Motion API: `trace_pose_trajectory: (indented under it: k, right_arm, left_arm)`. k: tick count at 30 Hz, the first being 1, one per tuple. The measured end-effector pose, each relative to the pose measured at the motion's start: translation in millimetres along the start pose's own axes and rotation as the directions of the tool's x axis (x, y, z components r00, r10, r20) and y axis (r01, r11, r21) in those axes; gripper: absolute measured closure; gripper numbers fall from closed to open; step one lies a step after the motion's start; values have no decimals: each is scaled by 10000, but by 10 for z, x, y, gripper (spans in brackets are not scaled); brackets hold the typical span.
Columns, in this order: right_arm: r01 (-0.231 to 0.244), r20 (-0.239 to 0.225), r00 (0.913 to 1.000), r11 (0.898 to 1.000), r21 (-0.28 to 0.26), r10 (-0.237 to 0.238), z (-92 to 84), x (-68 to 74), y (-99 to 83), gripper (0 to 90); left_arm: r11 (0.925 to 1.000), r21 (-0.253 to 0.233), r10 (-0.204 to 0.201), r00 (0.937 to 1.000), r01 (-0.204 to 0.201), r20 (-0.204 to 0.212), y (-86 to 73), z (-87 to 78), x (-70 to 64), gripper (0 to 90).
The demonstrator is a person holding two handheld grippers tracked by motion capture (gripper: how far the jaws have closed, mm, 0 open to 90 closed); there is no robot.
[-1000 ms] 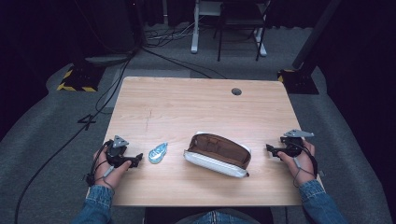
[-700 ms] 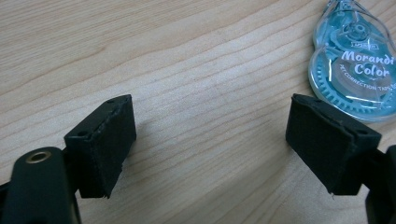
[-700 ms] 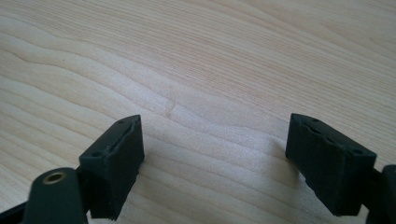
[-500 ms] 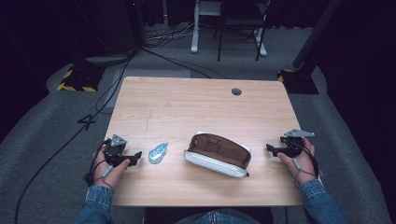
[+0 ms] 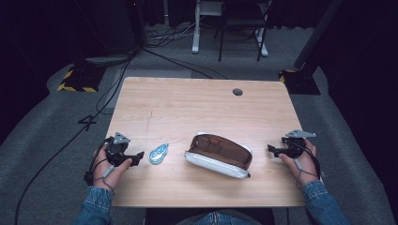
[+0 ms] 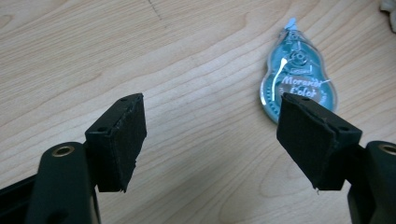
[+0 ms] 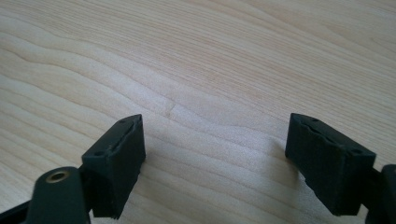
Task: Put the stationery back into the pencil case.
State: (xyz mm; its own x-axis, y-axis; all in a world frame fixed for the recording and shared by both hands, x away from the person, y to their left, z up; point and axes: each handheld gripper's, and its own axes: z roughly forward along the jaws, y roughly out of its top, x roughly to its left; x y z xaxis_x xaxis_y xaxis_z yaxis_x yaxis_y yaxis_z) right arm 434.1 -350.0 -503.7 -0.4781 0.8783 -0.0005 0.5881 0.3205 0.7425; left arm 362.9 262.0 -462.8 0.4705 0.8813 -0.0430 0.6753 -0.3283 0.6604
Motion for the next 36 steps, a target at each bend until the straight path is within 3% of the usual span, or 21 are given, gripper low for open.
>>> trace_pose_trajectory:
  k: [11, 20, 25, 31, 36]
  right_arm:
    - [-55, 79, 10000, 10000, -6, 55, -3, 12, -3, 204]
    - [-84, 116, 9999, 10000, -6, 84, -3, 35, -3, 205]
    - [-78, 108, 9999, 10000, -5, 78, -2, 38, -3, 204]
    - [-73, 90, 9999, 10000, -12, 73, -1, 50, -3, 204]
    - [-52, 72, 10000, 10000, -15, 52, -1, 52, -3, 204]
  left_arm:
    - [9991, 185, 383, 9979, -393, 529, 129, -35, -244, 265]
    - [9957, 503, 721, 9928, -772, 960, 188, 96, -423, 273]
    - [9942, 606, 825, 9916, -888, 996, 217, 142, -471, 274]
    - [9886, 1077, 938, 9895, -1056, 1095, 253, 312, -516, 268]
    - [9841, 1360, 1024, 9906, -1143, 910, 263, 372, -512, 268]
